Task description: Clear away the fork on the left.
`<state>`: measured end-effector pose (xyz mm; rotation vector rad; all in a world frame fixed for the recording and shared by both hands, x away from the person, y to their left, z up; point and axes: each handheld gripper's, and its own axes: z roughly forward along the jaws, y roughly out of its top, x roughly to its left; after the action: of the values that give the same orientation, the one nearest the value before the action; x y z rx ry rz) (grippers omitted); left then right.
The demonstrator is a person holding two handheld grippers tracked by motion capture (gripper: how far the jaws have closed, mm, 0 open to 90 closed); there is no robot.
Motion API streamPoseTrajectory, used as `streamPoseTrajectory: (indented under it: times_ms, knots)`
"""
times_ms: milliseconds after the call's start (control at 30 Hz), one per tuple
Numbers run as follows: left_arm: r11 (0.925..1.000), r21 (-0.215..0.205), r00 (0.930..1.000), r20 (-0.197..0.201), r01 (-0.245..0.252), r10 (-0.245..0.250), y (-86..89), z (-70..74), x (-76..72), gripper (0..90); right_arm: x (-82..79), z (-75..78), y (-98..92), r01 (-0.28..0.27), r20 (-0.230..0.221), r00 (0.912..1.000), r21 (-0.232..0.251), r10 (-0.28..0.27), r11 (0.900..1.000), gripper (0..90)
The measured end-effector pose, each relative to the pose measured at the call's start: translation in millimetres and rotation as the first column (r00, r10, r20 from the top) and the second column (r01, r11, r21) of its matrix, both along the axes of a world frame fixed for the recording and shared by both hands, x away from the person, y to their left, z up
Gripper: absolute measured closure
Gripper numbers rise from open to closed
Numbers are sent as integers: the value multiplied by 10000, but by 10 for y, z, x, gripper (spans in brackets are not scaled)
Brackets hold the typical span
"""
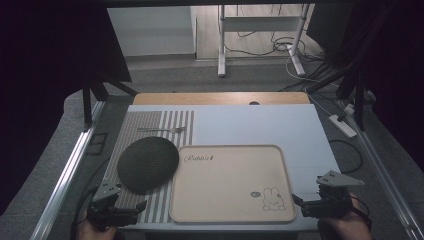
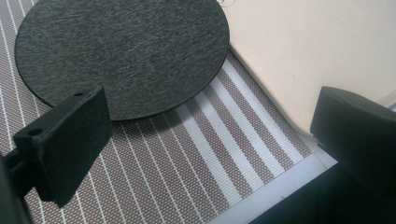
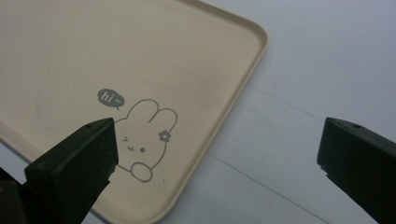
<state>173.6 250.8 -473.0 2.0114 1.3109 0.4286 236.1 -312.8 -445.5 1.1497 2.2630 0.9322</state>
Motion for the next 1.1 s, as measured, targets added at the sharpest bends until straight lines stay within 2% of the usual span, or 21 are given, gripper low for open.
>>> streamPoseTrajectory:
  times_ms: [167, 367, 1100]
  knots:
    - [9997, 47, 9996, -99, 249, -248, -10, -6, 10, 3, 0, -1, 7, -157, -85, 9998, -5, 157, 9999, 0]
    - [9995, -7, 9993, -173, 323, -323, -6, -8, 18, 4, 3, -2, 6, -169, -141, 9998, -3, 169, 9999, 0]
    - [9996, -100, 9981, -551, 277, -282, 0, -9, 62, 0, 11, -5, 4, -235, -248, 9994, 52, 236, 9997, 0]
